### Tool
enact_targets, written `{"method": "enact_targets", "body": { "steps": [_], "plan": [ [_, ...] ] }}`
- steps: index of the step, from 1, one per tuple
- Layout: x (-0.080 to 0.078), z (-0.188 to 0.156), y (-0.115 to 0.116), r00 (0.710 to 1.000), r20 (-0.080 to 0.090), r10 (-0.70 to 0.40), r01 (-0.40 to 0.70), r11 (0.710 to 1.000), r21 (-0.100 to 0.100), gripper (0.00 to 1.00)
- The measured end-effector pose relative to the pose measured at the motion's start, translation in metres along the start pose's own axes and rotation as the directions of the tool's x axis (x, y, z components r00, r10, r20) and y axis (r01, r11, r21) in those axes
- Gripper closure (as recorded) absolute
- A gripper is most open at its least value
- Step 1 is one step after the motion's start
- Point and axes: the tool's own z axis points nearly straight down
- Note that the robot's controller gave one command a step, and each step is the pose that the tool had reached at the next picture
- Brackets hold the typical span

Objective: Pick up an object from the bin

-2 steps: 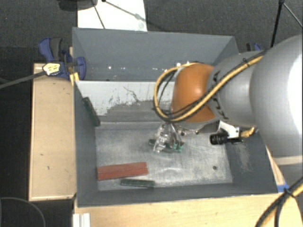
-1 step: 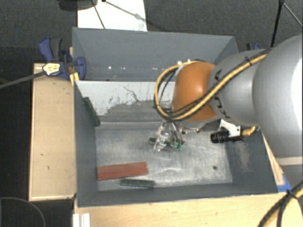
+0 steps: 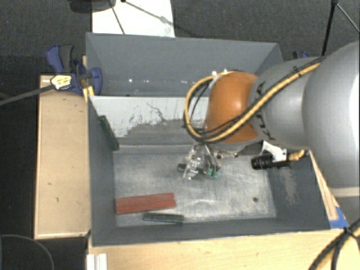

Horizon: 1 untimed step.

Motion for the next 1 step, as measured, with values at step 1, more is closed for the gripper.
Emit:
{"method": "enact_targets", "body": {
  "steps": [1],
  "plan": [
    [0.0001, -0.0087, 0.0, 1.0, -0.001, 0.0, 0.0, 1.0, 0.0, 1.0]
  ]
}}
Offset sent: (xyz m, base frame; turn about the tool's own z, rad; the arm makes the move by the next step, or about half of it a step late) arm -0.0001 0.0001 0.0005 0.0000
